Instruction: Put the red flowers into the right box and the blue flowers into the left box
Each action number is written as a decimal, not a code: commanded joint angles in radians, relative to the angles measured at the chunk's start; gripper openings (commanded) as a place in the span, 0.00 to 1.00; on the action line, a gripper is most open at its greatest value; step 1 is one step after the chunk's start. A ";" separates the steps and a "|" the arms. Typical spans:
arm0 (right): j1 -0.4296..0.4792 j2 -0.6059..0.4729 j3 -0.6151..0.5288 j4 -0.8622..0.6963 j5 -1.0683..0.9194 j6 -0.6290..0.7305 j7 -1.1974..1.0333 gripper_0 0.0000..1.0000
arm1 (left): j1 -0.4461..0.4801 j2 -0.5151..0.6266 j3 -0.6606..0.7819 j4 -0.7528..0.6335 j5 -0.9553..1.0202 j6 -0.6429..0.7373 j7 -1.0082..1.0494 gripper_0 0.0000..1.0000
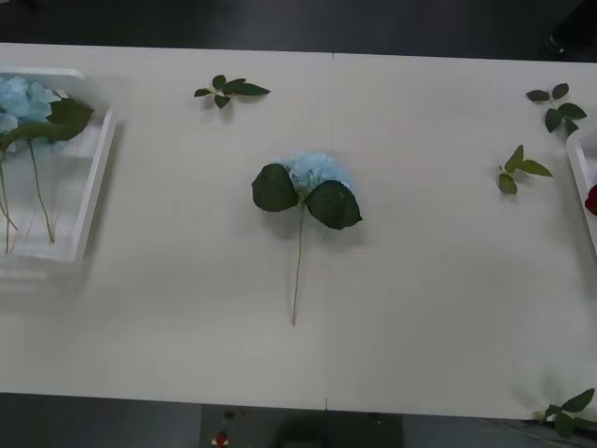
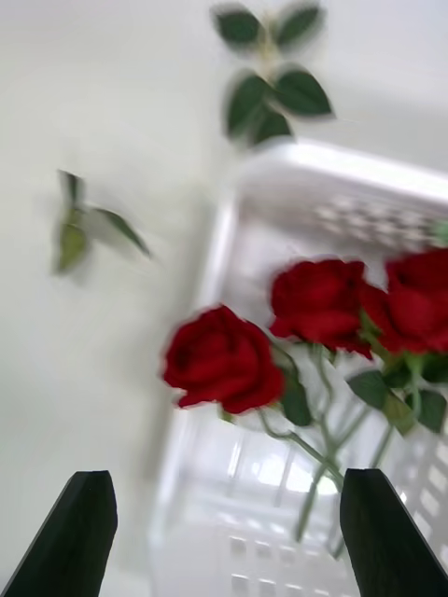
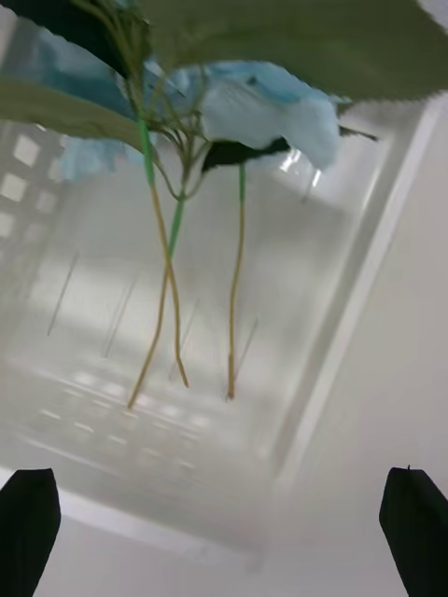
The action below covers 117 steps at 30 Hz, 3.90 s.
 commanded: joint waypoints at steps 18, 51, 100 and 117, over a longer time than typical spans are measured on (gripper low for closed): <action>-0.038 -0.036 0.215 -0.491 -0.429 0.138 0.610 0.70 | -0.322 -0.269 -0.449 -0.255 -0.139 0.160 0.392 1.00; 0.154 0.157 0.384 -0.596 -0.147 -0.167 0.610 0.70 | -0.421 -0.449 -1.140 0.121 -0.437 -0.489 0.533 1.00; 0.154 0.157 0.385 -0.582 -0.148 -0.167 0.610 0.70 | -0.534 -0.509 -1.278 0.501 -0.509 -0.808 0.573 0.00; 0.154 0.157 0.385 -0.582 -0.148 -0.167 0.610 0.70 | -0.534 -0.286 -1.066 -0.053 -0.253 -0.106 0.541 0.00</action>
